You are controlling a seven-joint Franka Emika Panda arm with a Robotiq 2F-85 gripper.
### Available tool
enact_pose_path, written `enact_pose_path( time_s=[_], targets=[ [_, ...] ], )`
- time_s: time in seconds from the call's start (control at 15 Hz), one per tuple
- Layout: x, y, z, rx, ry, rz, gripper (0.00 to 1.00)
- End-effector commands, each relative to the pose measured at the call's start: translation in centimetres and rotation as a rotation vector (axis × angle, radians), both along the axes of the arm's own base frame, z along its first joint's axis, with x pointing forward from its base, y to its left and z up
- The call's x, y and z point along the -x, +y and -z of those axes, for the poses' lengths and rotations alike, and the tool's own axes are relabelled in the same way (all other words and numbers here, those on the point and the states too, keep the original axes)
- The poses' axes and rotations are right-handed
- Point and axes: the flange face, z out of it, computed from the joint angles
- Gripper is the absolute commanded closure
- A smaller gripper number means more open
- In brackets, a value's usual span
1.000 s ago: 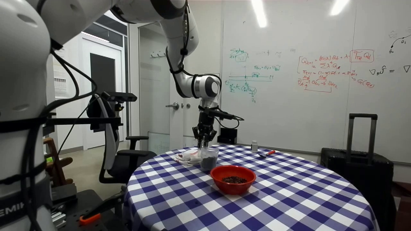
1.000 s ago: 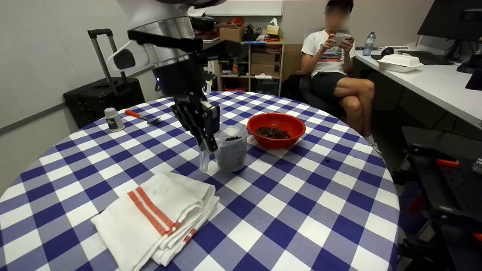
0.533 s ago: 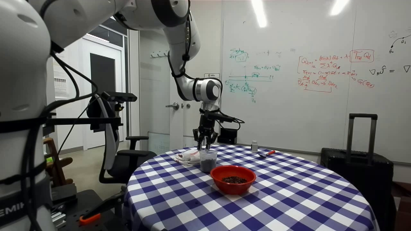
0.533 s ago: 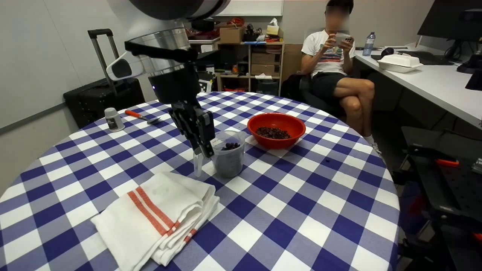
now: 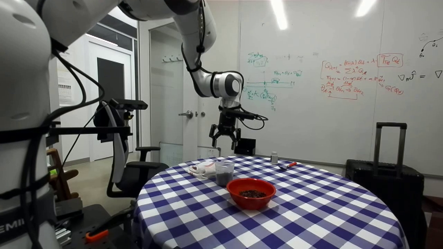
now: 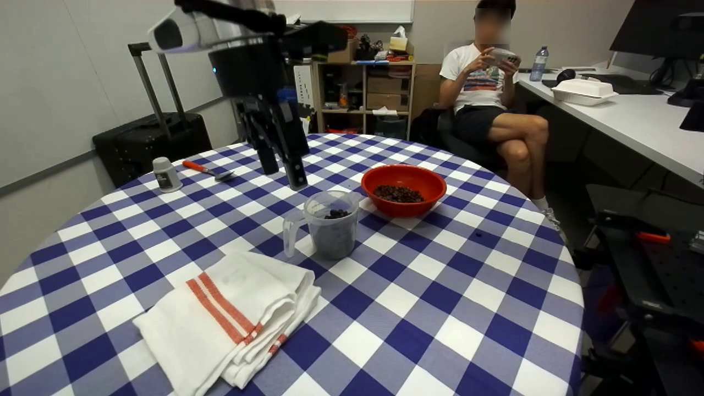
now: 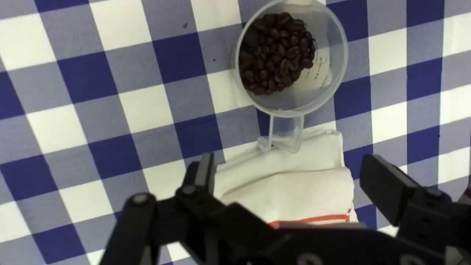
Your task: Pour some contents from the transparent jar into the bowl
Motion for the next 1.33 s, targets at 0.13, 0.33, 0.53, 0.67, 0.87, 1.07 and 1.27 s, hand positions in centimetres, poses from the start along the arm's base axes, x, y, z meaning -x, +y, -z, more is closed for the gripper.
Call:
enact_pose_path(
  time_s=[0.13, 0.33, 0.53, 0.67, 0.87, 1.07, 1.27],
  targets=[
    [3.9, -4.7, -6.8, 0.027, -0.029, 0.316, 0.00],
    [6.7, -7.0, -8.7, 0.067, -0.030, 0.480, 0.00],
    [10.9, -8.7, -10.2, 0.101, -0.015, 0.644, 0.00],
    [13.6, -9.6, -10.9, 0.118, -0.005, 0.754, 0.00],
    [17.6, -10.8, -11.9, 0.132, 0.010, 0.919, 0.00],
    [20.7, -11.6, -12.6, 0.146, 0.022, 1.082, 0.00],
    [19.9, -11.7, -12.2, 0.158, 0.014, 1.076, 0.00]
  ],
)
